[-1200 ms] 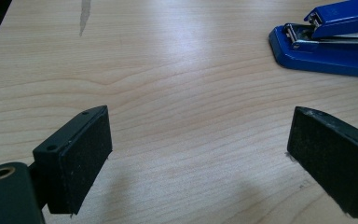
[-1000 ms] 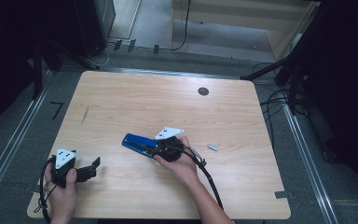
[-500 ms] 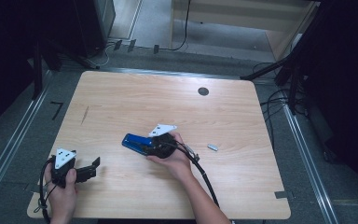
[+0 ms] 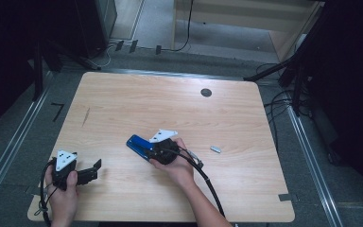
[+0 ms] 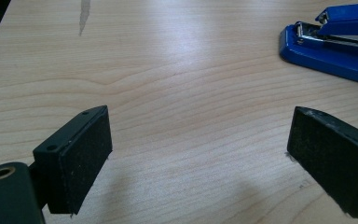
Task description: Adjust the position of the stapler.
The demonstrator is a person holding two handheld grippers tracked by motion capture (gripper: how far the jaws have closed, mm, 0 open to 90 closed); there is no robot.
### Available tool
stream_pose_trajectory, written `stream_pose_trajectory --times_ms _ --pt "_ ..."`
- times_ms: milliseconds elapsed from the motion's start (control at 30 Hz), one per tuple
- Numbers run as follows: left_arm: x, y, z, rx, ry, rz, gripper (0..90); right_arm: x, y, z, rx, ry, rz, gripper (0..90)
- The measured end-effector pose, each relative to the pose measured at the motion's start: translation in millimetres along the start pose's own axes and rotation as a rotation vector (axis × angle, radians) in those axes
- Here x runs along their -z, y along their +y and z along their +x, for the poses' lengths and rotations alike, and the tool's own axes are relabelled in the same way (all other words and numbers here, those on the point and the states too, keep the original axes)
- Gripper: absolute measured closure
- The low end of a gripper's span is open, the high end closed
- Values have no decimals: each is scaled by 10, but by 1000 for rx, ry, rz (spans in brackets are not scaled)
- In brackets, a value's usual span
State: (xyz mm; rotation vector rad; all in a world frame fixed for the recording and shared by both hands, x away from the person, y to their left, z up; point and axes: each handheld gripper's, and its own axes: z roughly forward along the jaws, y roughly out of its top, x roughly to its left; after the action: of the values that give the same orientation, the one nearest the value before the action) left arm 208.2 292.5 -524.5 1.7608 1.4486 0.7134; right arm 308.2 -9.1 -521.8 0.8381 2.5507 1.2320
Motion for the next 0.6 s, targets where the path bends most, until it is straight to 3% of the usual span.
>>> stream_pose_trajectory --times_ms 600 --pt "1 -1 -4 -3 4 -2 67 308 -253 21 -9 -22 -34 670"
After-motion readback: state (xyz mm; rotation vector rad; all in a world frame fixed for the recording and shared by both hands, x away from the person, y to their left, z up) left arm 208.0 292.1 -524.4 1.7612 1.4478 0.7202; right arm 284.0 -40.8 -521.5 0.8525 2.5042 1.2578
